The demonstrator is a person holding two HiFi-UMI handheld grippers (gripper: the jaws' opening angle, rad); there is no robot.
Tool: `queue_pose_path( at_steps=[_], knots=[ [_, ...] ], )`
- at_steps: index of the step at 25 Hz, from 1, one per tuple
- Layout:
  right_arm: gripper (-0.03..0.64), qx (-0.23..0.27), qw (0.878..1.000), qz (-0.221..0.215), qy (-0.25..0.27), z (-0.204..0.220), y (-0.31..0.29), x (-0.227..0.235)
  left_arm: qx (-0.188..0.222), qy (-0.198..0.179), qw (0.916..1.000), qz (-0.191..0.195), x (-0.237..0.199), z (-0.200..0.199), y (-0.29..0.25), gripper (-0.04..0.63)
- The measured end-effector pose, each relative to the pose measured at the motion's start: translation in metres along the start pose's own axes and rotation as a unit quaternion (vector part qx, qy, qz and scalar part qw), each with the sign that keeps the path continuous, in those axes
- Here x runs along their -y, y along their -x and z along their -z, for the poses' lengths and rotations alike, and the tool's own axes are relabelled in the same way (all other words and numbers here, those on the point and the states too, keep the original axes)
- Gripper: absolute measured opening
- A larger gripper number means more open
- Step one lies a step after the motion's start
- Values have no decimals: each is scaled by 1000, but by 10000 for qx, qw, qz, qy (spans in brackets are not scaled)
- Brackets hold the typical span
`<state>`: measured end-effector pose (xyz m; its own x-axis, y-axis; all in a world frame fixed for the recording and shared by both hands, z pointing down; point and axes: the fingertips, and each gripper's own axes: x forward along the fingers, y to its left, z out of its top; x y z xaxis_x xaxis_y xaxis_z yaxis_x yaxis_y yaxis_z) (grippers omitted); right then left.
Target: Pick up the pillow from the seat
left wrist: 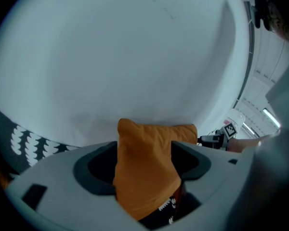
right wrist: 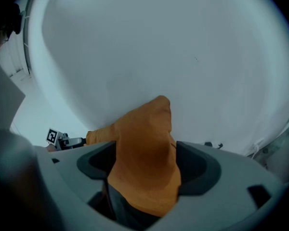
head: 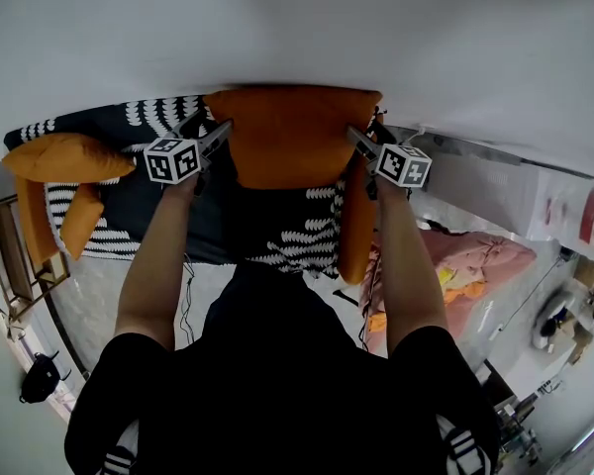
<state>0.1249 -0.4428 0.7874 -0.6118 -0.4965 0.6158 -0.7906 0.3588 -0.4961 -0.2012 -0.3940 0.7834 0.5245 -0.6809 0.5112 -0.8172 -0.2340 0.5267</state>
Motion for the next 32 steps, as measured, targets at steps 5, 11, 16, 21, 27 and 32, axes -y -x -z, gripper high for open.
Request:
queue_pose_path(
  at_steps=[5, 11, 16, 21, 27, 32],
  knots=[
    [393, -7, 9999, -46, -103, 0, -9, 5, -27, 51, 10000, 39, 0, 2, -7, 354],
    [403, -17, 9998, -135, -126, -3, -21, 3, -52, 89, 9999, 109, 1, 3, -15, 357],
    [403, -39, 9997, -195, -150, -6, -29, 2, -88, 109, 9998, 114, 5, 3, -24, 357],
    [405, -40, 9995, -254, -187, -7, -34, 2, -100, 119, 9998, 142, 3, 2, -31, 357],
    [405, -76, 9995, -262, -163, -9, -40, 4, -96, 117, 9998, 136, 2, 1, -39, 357],
    [403, -129, 9996, -206, -146, -9, -41, 4, -84, 113, 9998, 140, 3, 0, -42, 356]
  ],
)
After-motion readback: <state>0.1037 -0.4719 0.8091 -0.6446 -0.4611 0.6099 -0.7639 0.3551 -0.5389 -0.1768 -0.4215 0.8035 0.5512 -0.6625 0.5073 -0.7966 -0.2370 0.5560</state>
